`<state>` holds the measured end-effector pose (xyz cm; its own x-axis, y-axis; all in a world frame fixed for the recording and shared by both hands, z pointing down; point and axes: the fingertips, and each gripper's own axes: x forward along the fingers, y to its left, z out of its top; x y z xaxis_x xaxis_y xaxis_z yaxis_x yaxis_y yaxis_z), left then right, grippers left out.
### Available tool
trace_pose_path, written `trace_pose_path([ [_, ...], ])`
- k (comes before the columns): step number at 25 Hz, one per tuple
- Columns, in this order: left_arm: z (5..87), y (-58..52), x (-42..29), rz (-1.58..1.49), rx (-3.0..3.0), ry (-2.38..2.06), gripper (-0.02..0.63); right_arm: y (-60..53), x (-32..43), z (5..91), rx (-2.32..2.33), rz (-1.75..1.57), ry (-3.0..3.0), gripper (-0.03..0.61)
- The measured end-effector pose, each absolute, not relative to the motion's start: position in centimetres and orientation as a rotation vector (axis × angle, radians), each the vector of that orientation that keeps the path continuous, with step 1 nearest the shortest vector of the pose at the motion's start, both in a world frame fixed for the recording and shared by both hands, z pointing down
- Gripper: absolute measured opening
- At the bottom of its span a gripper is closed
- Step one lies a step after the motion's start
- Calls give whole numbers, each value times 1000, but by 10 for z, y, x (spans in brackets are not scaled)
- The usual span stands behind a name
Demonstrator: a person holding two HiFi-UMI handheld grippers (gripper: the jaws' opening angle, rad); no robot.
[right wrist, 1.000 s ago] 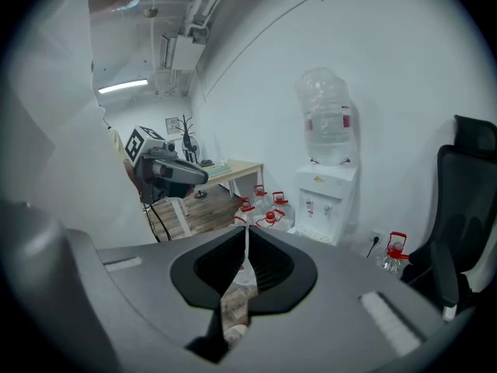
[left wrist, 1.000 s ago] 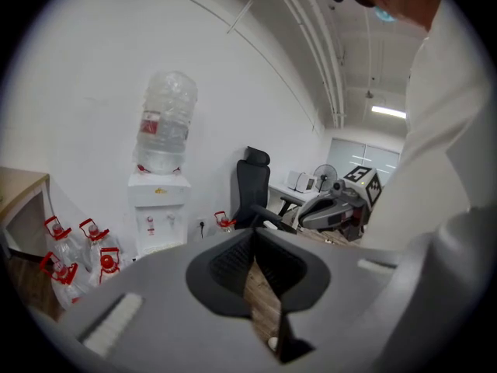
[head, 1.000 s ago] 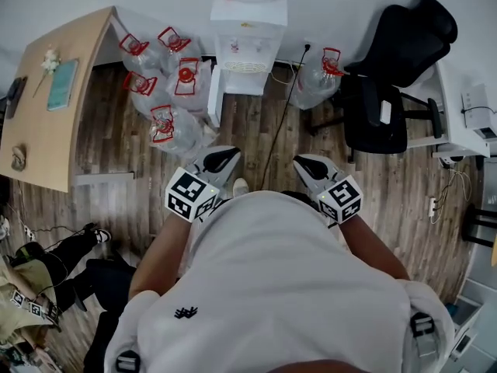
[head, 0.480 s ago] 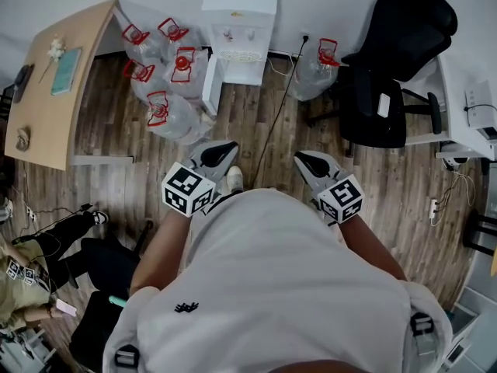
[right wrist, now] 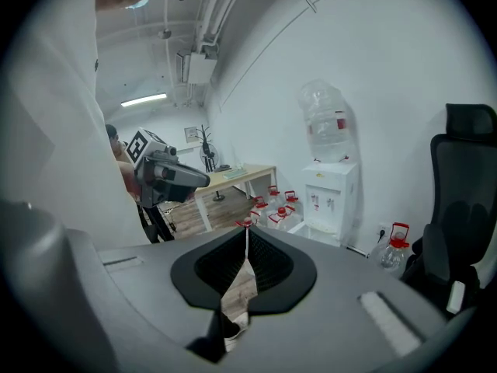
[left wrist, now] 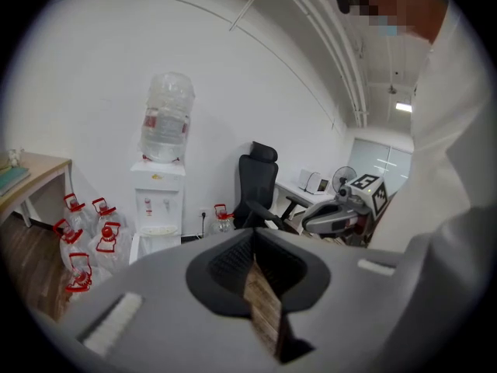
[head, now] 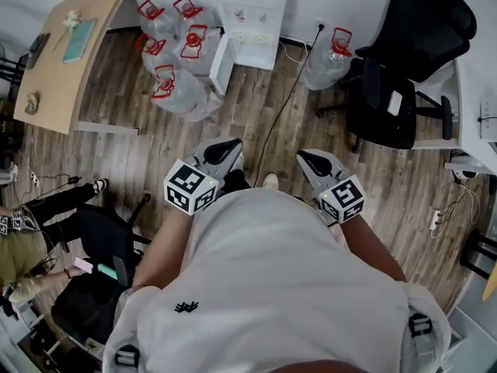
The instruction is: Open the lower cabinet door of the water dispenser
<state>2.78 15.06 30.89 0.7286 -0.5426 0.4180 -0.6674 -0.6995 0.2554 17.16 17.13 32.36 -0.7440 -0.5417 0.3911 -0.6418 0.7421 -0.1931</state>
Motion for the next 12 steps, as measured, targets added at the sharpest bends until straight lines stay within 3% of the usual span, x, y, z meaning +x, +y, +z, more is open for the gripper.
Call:
trace_pose_path([
  [12,308,164,25,474,2503,-1005,57,171,169,327,854,448,-2671,9],
])
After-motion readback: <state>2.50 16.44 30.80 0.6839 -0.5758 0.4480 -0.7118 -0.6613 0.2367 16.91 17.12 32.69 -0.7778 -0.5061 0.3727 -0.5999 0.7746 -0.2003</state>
